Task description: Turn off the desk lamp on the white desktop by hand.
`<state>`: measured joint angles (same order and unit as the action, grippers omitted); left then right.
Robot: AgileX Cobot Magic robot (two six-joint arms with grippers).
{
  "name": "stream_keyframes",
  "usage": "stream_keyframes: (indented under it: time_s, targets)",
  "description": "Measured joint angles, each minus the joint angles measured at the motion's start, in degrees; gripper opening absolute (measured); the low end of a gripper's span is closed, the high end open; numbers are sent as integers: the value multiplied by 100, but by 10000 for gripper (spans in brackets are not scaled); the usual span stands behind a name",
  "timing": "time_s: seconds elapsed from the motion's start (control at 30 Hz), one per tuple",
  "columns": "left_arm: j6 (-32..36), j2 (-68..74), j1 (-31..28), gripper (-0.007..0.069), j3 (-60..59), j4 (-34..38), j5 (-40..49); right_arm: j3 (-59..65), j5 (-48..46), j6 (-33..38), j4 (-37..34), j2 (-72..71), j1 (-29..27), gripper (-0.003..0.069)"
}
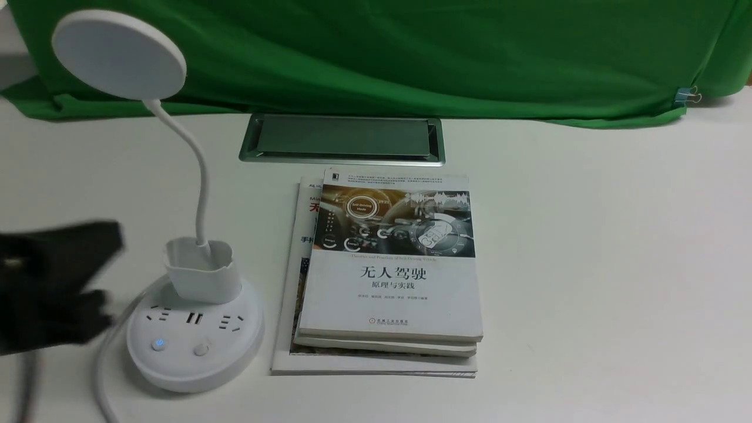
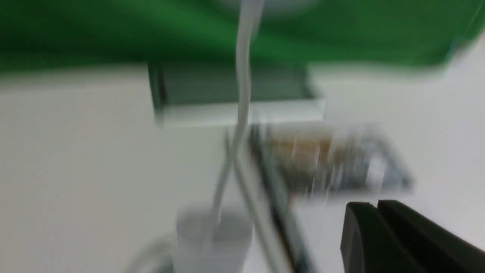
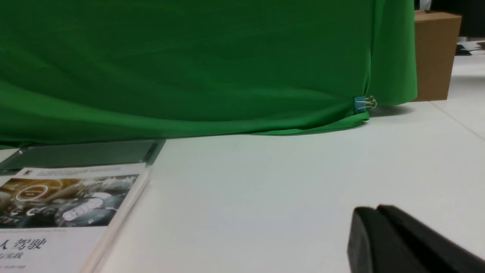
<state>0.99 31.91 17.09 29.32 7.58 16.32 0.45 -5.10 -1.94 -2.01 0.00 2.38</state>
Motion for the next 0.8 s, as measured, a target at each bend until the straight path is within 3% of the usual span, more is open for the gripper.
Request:
stream_keyframes:
  time_s: [0.23,0.43,0.6,0.8]
  targets:
    - [0,-1141,0,19,-67,-223,-308,0,0,0,0,0,0,36]
    - [0,-1293,0,19,-247,-472,-615,0,5,0,0,0,0,36]
    - [5,-1439,0,19,-744,-607,-986,0,1,0,0,0,0,36]
    - [9,-2588,0,19,-1702,-884,-1011,0,1,0,0,0,0,36]
